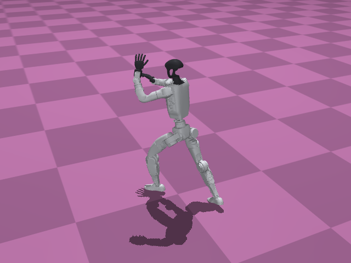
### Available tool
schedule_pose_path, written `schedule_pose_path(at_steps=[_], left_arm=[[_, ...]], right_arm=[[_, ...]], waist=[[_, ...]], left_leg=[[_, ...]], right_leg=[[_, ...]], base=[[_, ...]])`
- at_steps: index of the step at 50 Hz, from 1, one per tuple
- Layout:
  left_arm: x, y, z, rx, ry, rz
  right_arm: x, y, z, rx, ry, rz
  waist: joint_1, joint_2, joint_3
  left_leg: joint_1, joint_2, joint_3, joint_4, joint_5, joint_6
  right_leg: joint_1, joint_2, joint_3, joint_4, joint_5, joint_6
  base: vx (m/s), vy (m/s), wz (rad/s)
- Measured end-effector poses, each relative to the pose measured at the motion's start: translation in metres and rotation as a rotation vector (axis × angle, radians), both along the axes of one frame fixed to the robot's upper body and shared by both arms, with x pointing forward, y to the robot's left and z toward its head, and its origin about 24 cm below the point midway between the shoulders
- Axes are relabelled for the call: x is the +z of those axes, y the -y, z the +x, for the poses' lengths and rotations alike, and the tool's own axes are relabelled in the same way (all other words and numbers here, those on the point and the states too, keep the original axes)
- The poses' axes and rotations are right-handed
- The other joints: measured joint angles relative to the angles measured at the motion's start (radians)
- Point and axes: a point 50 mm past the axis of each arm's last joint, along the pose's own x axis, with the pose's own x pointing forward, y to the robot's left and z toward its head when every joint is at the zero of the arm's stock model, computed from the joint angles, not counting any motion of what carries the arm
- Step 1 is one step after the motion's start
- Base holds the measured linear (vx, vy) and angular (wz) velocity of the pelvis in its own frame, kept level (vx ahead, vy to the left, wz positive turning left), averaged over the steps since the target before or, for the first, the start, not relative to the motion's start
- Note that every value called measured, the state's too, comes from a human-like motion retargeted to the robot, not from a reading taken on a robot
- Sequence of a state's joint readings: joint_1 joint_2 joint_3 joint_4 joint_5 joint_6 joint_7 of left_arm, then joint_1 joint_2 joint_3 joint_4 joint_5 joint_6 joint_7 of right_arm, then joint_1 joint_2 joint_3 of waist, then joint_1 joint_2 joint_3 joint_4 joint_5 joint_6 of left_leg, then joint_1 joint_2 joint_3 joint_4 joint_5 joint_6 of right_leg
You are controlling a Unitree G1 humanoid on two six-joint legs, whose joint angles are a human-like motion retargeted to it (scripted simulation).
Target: Kungfu
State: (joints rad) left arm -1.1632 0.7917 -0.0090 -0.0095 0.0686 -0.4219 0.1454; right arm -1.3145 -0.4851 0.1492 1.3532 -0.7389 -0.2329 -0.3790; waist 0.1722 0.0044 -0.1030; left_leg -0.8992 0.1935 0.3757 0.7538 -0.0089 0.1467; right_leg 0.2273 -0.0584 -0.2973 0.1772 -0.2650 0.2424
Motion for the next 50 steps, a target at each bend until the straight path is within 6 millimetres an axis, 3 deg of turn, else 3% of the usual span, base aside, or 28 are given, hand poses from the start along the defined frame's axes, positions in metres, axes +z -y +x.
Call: schedule_pose_path(at_steps=[7, 13, 17, 20, 22, 24, 26, 28, 30, 33, 35, 37, 40, 42, 45, 47, 50], left_arm=[[-0.055, 0.027, 0.016, -0.178, -0.168, 0.043], [-0.104, 0.062, 0.007, -0.258, -0.174, 0.148], [-0.125, 0.074, 0.001, -0.322, -0.199, 0.131], [-0.135, 0.07, 0.005, -0.324, -0.251, 0.065], [-0.143, 0.064, 0.012, -0.3, -0.304, 0.092], [-0.15, 0.054, 0.028, -0.2, -0.365, 0.111], [-0.151, 0.037, 0.047, -0.018, -0.35, 0.142], [-0.152, 0.011, 0.075, 0.239, -0.314, 0.182], [-0.163, -0.015, 0.114, 0.525, -0.309, 0.22], [-0.182, -0.07, 0.16, 0.94, -0.538, 0.231], [-0.179, -0.122, 0.159, 1.151, -0.794, 0.243], [-0.164, -0.172, 0.14, 1.305, -0.903, 0.124], [-0.15, -0.2, 0.115, 1.373, -0.769, 0.083], [-0.152, -0.196, 0.112, 1.342, -0.659, 0.145], [-0.161, -0.189, 0.116, 1.344, -0.609, 0.173], [-0.167, -0.189, 0.118, 1.358, -0.651, 0.183], [-0.169, -0.189, 0.118, 1.365, -0.666, 0.188]], right_arm=[[-0.008, -0.022, 0.005, 0.186, -0.081, 0.431], [-0.019, -0.029, 0.006, 0.344, -0.085, 0.957], [-0.038, -0.035, 0.008, 0.432, -0.149, 1.294], [-0.064, -0.05, 0.007, 0.529, -0.271, 1.553], [-0.085, -0.068, 0.002, 0.649, -0.404, 1.693], [-0.104, -0.089, -0.009, 0.83, -0.547, 1.758], [-0.123, -0.106, -0.027, 1.025, -0.688, 1.757], [-0.148, -0.114, -0.056, 1.171, -0.8, 1.724], [-0.179, -0.114, -0.096, 1.228, -0.848, 1.69], [-0.223, -0.09, -0.173, 1.153, -0.793, 1.711], [-0.239, -0.059, -0.229, 1.046, -0.692, 1.787], [-0.248, -0.037, -0.278, 0.883, -0.569, 1.912], [-0.253, -0.007, -0.331, 0.574, -0.405, 2.075], [-0.246, 0.013, -0.351, 0.429, -0.289, 2.054], [-0.226, 0.03, -0.358, 0.376, -0.213, 1.894], [-0.213, 0.028, -0.35, 0.441, -0.244, 1.783], [-0.197, 0.018, -0.329, 0.574, -0.276, 1.653]], waist=[[-0.009, -0.003, -0.003], [-0.012, -0.009, -0.018], [-0.012, -0.003, -0.023], [-0.038, 0.02, -0.031], [-0.097, 0.036, -0.035], [-0.176, 0.059, -0.015], [-0.254, 0.088, 0.014], [-0.336, 0.106, 0.05], [-0.407, 0.103, 0.1], [-0.576, 0.111, 0.192], [-0.715, 0.103, 0.264], [-0.847, 0.069, 0.328], [-0.976, 0.018, 0.376], [-0.972, 0.015, 0.364], [-0.943, 0.023, 0.342], [-0.946, 0.031, 0.336], [-0.945, 0.045, 0.331]], left_leg=[[0.02, 0.014, -0.025, -0.026, -0.053, -0.041], [0.033, 0.03, -0.062, -0.049, -0.073, -0.087], [0.068, 0.034, -0.097, -0.074, -0.087, -0.112], [0.147, 0.017, -0.105, -0.134, -0.109, -0.112], [0.245, -0.036, -0.098, -0.208, -0.114, -0.095], [0.367, -0.09, -0.111, -0.292, -0.109, -0.083], [0.465, -0.1, -0.144, -0.358, -0.099, -0.085], [0.556, -0.11, -0.167, -0.422, -0.083, -0.087], [0.67, -0.138, -0.169, -0.502, -0.06, -0.091], [0.792, -0.161, -0.224, -0.57, -0.048, -0.129], [0.843, -0.163, -0.263, -0.583, -0.058, -0.165], [0.884, -0.16, -0.286, -0.584, -0.074, -0.19], [0.933, -0.131, -0.295, -0.596, -0.088, -0.2], [0.942, -0.119, -0.282, -0.598, -0.074, -0.167], [0.948, -0.125, -0.267, -0.6, -0.055, -0.133], [0.945, -0.127, -0.272, -0.598, -0.055, -0.13], [0.936, -0.137, -0.283, -0.602, -0.055, -0.125]], right_leg=[[-0.019, 0.018, 0.028, -0.018, 0.149, 0.019], [-0.03, 0.072, 0.016, -0.048, 0.359, 0.019], [-0.049, 0.109, 0.035, -0.024, 0.552, 0.019], [-0.061, 0.098, 0.036, 0.034, 0.662, 0.019], [-0.07, 0.078, 0.074, 0.116, 0.627, 0.019], [-0.104, 0.087, 0.128, 0.232, 0.427, 0.003], [-0.182, 0.138, 0.166, 0.327, 0.282, -0.043], [-0.282, 0.171, 0.179, 0.364, 0.202, -0.066], [-0.375, 0.152, 0.147, 0.338, 0.175, -0.113], [-0.508, 0.117, 0.066, 0.185, 0.242, -0.19], [-0.6, 0.092, 0.046, 0.06, 0.342, -0.222], [-0.688, 0.066, 0.035, -0.052, 0.397, -0.187], [-0.81, 0.066, 0.05, -0.176, 0.394, -0.162], [-0.866, 0.071, 0.015, -0.206, 0.347, -0.183], [-0.909, 0.057, -0.036, -0.16, 0.323, -0.176], [-0.916, 0.061, 0.011, -0.098, 0.37, -0.202], [-0.882, 0.066, 0.088, -0.031, 0.416, -0.191]], base=[[0.17, -0.03, -0.21], [0.22, -0.1, -0.01], [0.26, -0.1, -0.01], [0.39, 0.2, 0.13], [0.57, 0.45, 0.7], [0.5, 0.33, 1.03], [0.34, 0.08, 0.86], [0.26, 0.04, 0.73], [0.24, 0.14, 0.7], [0.21, 0.11, 1.22], [0.15, -0.01, 1.35], [-0.01, -0.02, 1.01], [-0.05, -0.19, 0.45], [0.02, -0.29, -0.22], [0.05, -0.11, -0.25], [0.05, 0.03, -0.1], [0.03, 0.1, -0.08]])
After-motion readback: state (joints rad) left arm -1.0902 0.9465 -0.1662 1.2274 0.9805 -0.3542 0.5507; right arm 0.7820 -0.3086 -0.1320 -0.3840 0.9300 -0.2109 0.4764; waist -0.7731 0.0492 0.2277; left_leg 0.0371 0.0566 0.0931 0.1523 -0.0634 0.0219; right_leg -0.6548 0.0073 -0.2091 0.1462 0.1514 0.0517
